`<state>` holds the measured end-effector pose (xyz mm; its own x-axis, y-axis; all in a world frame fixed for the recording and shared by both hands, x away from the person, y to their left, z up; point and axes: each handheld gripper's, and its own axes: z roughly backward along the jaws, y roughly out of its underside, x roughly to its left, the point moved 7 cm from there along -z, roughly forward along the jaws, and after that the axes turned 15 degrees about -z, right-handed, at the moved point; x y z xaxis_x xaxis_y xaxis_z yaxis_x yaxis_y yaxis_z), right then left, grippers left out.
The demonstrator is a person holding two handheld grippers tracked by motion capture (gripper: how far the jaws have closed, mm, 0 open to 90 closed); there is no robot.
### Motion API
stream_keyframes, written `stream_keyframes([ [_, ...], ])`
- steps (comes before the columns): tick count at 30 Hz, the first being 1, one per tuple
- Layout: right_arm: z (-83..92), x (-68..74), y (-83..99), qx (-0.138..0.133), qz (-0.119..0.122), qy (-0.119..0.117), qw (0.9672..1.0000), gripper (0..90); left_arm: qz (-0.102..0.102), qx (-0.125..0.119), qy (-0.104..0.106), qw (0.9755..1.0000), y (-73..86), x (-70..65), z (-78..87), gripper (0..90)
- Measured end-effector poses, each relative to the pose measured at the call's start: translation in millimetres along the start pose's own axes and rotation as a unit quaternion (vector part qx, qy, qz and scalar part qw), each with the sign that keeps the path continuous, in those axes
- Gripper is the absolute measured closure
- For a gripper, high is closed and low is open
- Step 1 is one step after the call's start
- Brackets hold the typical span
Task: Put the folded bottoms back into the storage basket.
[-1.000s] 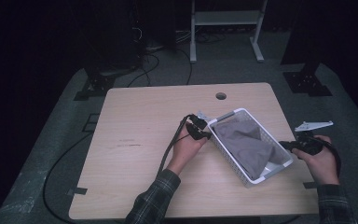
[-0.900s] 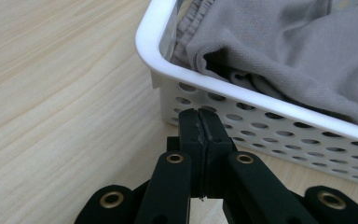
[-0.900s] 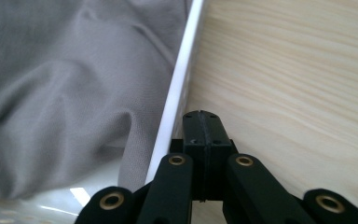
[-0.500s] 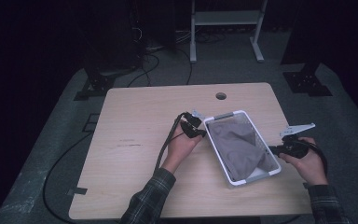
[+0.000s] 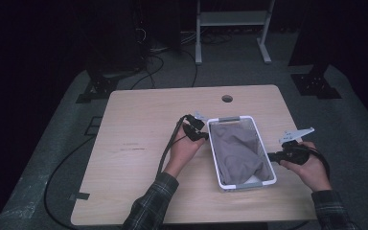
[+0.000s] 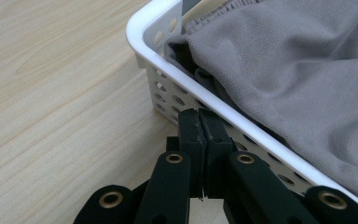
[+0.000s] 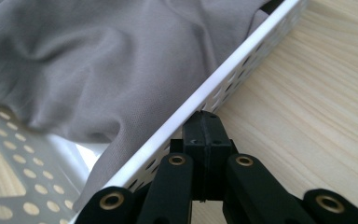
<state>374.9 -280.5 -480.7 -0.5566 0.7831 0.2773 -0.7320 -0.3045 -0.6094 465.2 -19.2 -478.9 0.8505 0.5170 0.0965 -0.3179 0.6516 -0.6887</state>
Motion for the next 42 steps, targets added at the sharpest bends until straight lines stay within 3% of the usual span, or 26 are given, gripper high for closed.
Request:
stream_keyframes([
  [10,-2.7,11.4,-1.0,0.006,0.022,-0.021,0.9995,89.6,0.001,0.004,0.000,1.0000,1.8,2.1,0.9,88.8],
  [17,-1.3,7.6,-2.0,-0.001,0.018,-0.014,0.9997,89.5,-0.002,0.005,0.000,1.0000,3.4,2.0,2.5,87.4],
  [19,0.5,4.0,-2.8,-0.012,0.017,-0.006,0.9998,84.2,-0.009,0.008,-0.004,0.9999,5.7,2.6,4.7,85.0],
  [23,3.5,-5.8,-6.8,-0.046,0.006,0.022,0.9987,66.7,-0.020,0.004,-0.006,0.9998,11.4,5.9,14.0,70.9],
  [28,2.4,-17.6,-12.5,-0.087,-0.004,0.061,0.9943,47.7,-0.021,0.001,-0.011,0.9997,22.7,10.8,30.4,51.4],
  [34,0.3,-28.2,-17.6,-0.112,-0.021,0.084,0.9899,38.0,-0.026,-0.026,-0.011,0.9993,37.2,13.3,50.8,31.7],
  [38,-0.2,-32.8,-18.2,-0.118,-0.030,0.092,0.9883,34.7,-0.036,-0.027,-0.016,0.9988,49.7,14.9,63.6,25.0],
  [42,-1.3,-37.0,-17.6,-0.121,-0.037,0.098,0.9872,31.8,-0.050,-0.016,-0.008,0.9986,64.7,12.3,73.9,22.1],
])
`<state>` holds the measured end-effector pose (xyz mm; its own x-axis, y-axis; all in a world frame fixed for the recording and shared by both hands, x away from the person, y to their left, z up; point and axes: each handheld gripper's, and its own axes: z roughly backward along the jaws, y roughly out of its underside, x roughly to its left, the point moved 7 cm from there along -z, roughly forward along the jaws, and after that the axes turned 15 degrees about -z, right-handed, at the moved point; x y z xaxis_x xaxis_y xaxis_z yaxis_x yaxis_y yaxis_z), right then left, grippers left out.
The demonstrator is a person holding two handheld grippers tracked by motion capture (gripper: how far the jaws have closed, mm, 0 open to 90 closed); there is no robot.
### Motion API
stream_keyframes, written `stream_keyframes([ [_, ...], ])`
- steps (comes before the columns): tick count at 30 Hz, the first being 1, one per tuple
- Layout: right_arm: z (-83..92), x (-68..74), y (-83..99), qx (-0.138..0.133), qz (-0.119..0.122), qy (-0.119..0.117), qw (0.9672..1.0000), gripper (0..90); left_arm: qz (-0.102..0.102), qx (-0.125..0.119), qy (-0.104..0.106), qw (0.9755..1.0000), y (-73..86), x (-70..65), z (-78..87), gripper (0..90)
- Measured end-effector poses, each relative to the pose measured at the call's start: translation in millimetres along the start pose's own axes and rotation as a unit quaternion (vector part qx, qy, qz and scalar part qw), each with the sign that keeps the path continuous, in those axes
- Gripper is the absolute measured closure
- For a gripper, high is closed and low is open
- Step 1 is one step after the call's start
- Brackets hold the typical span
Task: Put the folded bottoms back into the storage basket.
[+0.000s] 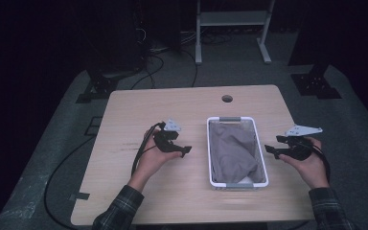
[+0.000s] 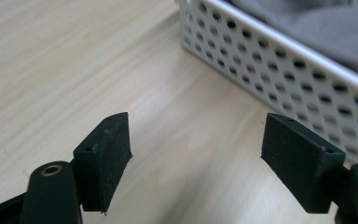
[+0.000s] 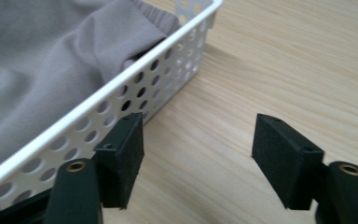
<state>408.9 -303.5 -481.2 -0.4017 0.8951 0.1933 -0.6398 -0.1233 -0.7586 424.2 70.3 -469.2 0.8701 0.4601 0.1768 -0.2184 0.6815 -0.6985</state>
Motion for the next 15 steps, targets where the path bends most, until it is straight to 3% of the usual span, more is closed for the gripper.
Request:
stream_keyframes([
  [6,-5.3,-7.3,6.2,0.005,-0.015,0.011,0.9998,30.0,0.006,-0.004,-0.001,1.0000,23.4,-2.6,13.5,20.3],
  [15,-21.1,-16.8,16.7,0.036,-0.025,0.033,0.9985,28.9,0.022,0.007,-0.011,0.9997,67.1,-5.1,30.7,19.6],
])
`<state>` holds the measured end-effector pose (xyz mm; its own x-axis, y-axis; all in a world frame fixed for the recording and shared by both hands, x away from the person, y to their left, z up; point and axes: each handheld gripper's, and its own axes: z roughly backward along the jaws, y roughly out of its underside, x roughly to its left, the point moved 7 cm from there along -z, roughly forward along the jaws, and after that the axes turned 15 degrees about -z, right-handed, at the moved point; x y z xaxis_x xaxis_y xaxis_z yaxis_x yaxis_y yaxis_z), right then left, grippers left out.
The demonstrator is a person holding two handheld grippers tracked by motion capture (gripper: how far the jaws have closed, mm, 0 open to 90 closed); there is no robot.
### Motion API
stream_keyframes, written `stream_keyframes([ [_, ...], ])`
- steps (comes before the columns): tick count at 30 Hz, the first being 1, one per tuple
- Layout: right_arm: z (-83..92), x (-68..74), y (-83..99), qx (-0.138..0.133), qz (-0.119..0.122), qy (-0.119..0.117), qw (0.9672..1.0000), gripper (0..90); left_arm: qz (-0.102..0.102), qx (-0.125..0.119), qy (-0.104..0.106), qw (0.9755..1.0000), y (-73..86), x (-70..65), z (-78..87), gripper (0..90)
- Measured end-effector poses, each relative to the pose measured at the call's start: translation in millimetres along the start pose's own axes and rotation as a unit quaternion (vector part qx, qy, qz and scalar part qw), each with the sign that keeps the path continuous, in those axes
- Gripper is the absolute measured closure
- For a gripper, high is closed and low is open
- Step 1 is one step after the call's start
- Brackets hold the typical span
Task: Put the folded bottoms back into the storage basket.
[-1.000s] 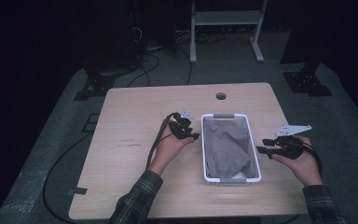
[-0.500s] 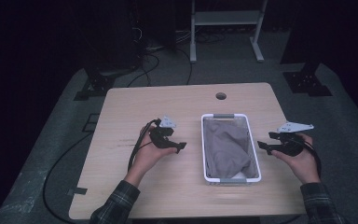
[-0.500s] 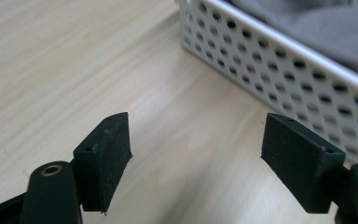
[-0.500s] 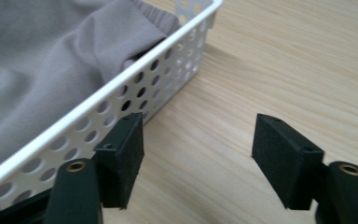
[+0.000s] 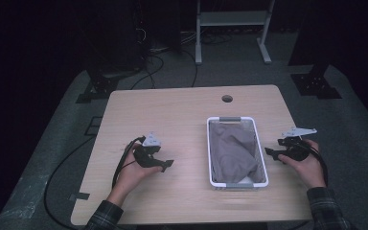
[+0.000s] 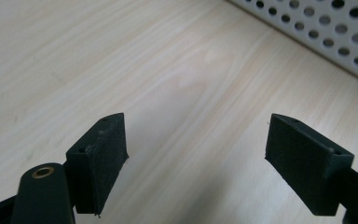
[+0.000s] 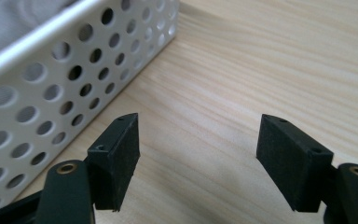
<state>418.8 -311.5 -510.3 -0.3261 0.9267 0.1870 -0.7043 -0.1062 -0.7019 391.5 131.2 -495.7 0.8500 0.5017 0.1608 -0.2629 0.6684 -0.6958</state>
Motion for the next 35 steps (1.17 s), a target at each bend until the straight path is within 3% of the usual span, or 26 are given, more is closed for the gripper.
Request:
stream_keyframes([
  [6,-7.6,-8.1,4.3,0.007,-0.003,0.015,0.9999,29.0,-0.002,0.021,0.001,0.9998,29.5,-1.2,5.2,18.7],
  [12,-9.1,-11.7,7.1,0.008,-0.009,0.013,0.9998,28.1,0.007,0.033,0.000,0.9994,49.0,-1.5,9.3,17.9],
  [15,-11.8,-13.5,10.5,0.017,-0.009,0.014,0.9997,25.5,0.008,0.032,0.000,0.9995,51.5,-0.6,11.1,17.3],
  [18,-13.2,-14.9,11.3,0.010,-0.013,0.008,0.9998,24.0,-0.013,0.029,-0.008,0.9995,54.5,0.0,8.6,12.0],
  [23,-15.3,-17.3,13.0,-0.010,-0.014,0.003,0.9999,17.6,-0.020,0.003,-0.010,0.9998,59.6,-1.3,7.8,1.6],
  [35,-15.4,-17.0,13.3,-0.010,-0.014,0.003,0.9998,17.2,-0.016,0.000,-0.014,0.9998,61.7,-0.3,9.4,1.5],
])
